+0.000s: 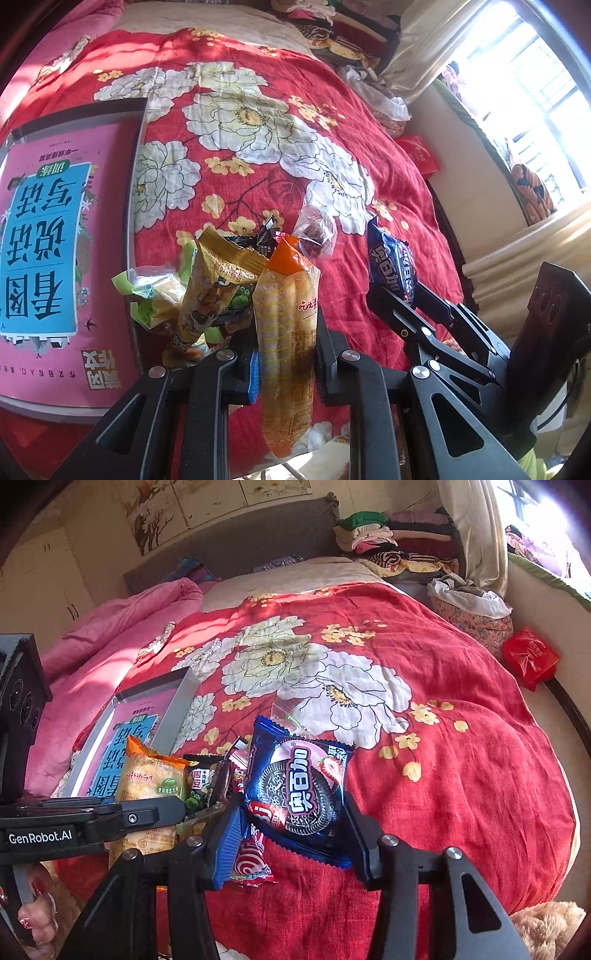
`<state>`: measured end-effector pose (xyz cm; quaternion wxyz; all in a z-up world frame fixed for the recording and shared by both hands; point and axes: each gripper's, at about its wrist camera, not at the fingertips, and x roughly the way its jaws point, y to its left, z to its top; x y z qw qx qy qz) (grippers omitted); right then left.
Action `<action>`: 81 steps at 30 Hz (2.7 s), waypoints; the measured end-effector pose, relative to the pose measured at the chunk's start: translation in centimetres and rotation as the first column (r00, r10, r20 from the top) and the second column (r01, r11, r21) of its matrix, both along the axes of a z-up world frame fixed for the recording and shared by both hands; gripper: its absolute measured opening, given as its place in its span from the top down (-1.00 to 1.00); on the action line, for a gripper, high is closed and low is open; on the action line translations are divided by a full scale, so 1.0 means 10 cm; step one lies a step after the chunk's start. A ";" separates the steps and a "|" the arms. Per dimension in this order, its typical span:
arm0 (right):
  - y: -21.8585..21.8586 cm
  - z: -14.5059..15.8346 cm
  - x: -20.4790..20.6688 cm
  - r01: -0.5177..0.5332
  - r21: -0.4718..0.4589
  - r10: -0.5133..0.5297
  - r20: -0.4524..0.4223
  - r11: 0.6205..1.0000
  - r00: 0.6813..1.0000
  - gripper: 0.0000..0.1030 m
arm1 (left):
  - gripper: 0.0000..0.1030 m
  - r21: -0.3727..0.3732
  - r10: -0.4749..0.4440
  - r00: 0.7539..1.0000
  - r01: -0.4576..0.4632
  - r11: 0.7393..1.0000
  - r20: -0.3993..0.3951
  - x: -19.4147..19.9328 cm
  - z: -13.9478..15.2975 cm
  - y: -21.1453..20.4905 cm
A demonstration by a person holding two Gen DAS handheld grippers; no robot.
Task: Organize snacks
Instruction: 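Carry the wafer bag with the left tool while the right tool carries the Oreo pack toward the tray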
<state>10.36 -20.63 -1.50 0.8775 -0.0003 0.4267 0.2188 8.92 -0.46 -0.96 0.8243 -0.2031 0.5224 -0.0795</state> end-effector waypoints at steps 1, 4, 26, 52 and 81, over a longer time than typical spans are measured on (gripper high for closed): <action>-0.01 0.02 -0.01 0.000 0.009 0.000 0.008 1.000 1.000 0.02 | 0.57 0.001 0.002 1.000 -0.002 1.000 0.006 -0.01 0.03 0.01; 0.00 0.07 -0.02 -0.007 0.022 0.007 0.030 1.000 1.000 0.02 | 0.57 -0.004 0.011 1.000 -0.011 1.000 0.025 -0.04 0.10 0.07; 0.52 0.40 -0.34 -0.167 0.045 0.159 0.144 0.985 0.977 0.02 | 0.57 -0.042 0.236 0.963 -0.232 0.972 0.127 -0.45 0.51 1.15; 1.85 0.16 -0.71 -0.448 -0.048 0.450 0.097 0.893 0.888 0.02 | 0.56 0.009 0.364 0.929 -0.366 0.931 0.073 -0.77 0.10 2.06; 2.06 -0.36 -0.70 -0.486 -0.130 0.489 -0.013 0.864 0.872 0.01 | 0.56 0.092 0.360 0.933 -0.356 0.930 -0.027 -0.66 -0.34 2.20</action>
